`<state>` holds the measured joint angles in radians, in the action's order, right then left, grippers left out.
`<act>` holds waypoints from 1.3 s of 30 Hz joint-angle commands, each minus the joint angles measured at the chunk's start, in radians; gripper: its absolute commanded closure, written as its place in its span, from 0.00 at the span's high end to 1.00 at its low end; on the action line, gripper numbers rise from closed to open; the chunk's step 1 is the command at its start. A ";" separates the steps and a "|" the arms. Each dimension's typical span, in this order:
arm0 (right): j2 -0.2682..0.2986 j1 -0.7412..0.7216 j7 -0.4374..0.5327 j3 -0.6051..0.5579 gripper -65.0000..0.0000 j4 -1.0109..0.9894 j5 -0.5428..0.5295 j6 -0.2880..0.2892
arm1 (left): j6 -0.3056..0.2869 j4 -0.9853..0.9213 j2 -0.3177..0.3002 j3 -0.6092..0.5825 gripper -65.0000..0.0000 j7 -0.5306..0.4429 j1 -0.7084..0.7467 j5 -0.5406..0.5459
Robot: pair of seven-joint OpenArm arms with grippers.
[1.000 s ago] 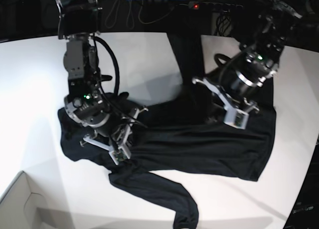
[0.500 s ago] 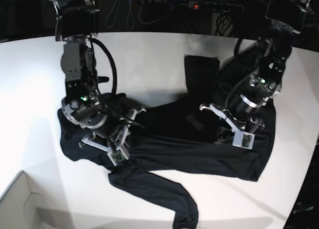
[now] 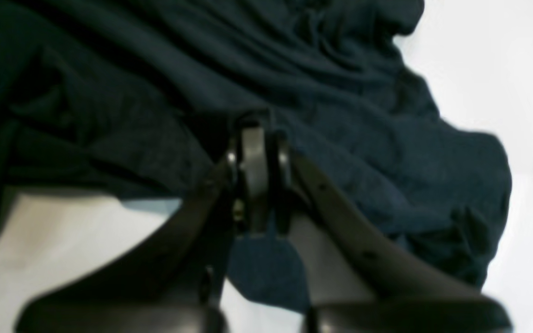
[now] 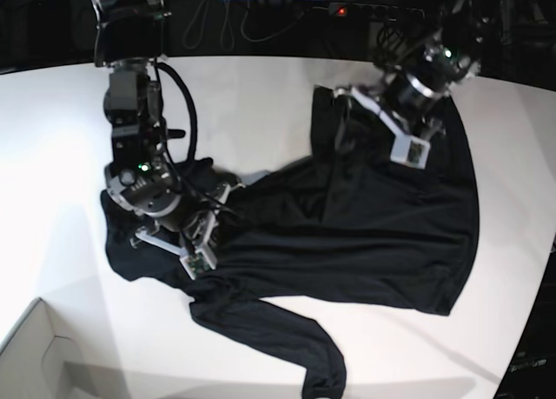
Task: Layout the t-shirt on the table in an organized manner, then fold the t-shirt properly
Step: 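Drag the held shirt edge with the left gripper back across the shirt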
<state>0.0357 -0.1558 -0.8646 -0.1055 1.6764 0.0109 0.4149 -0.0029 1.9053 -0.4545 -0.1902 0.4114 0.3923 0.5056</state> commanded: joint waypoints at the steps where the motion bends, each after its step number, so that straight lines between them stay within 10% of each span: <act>1: -0.004 -0.021 0.025 0.000 0.00 0.017 -0.012 -0.003 | -0.003 0.012 -0.010 0.007 0.59 -0.022 0.017 -0.002; 13: -0.007 0.038 0.032 0.000 0.00 0.024 -0.013 -0.003 | -0.003 -0.126 0.003 0.331 0.58 -0.024 0.150 0.001; 21: -0.009 0.071 0.034 0.000 0.00 0.024 -0.015 -0.003 | -0.006 -0.379 0.003 0.337 0.58 -0.027 0.001 -0.002; 28: -0.004 0.083 0.026 -0.001 0.00 0.024 -0.015 -0.003 | -0.219 -0.634 -0.007 0.343 0.58 -0.030 -0.174 -0.006; 39: 0.002 0.120 0.025 -0.003 0.09 0.024 -0.015 -0.003 | -0.245 -0.659 0.003 0.518 0.58 -0.022 -0.392 -0.184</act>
<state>0.0360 -0.0189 -0.8623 -0.1089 1.6817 0.0032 0.4149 -0.2501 1.2209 -0.4309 0.3202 0.4313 0.0292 0.3153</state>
